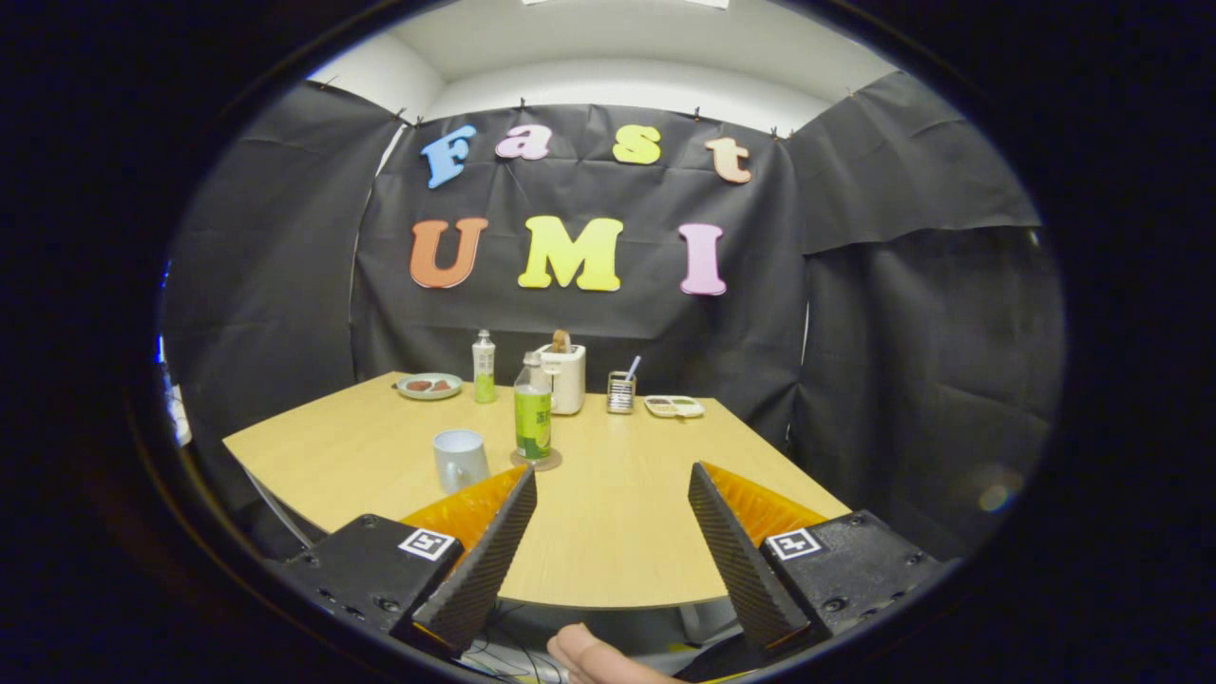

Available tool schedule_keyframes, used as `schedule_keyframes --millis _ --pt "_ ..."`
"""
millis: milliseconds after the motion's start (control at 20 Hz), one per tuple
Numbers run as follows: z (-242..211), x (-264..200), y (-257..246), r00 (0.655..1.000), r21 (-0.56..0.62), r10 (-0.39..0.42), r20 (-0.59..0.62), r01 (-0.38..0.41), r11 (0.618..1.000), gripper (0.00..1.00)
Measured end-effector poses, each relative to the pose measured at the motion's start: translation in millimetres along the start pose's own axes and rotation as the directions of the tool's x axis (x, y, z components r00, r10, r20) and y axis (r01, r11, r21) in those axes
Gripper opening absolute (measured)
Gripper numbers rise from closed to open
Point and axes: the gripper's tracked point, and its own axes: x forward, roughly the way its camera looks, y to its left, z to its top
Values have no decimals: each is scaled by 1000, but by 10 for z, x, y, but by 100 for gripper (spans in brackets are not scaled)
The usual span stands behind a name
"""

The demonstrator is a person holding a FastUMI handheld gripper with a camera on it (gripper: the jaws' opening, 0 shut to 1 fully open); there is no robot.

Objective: Take the bottle from table, then pour the juice into the cup, finally place the bottle on the coaster

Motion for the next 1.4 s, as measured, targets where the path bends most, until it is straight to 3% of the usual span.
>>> schedule_keyframes --millis 1400 --pt "-147 76 -167 999 5 -7 -37 7 1000 100"
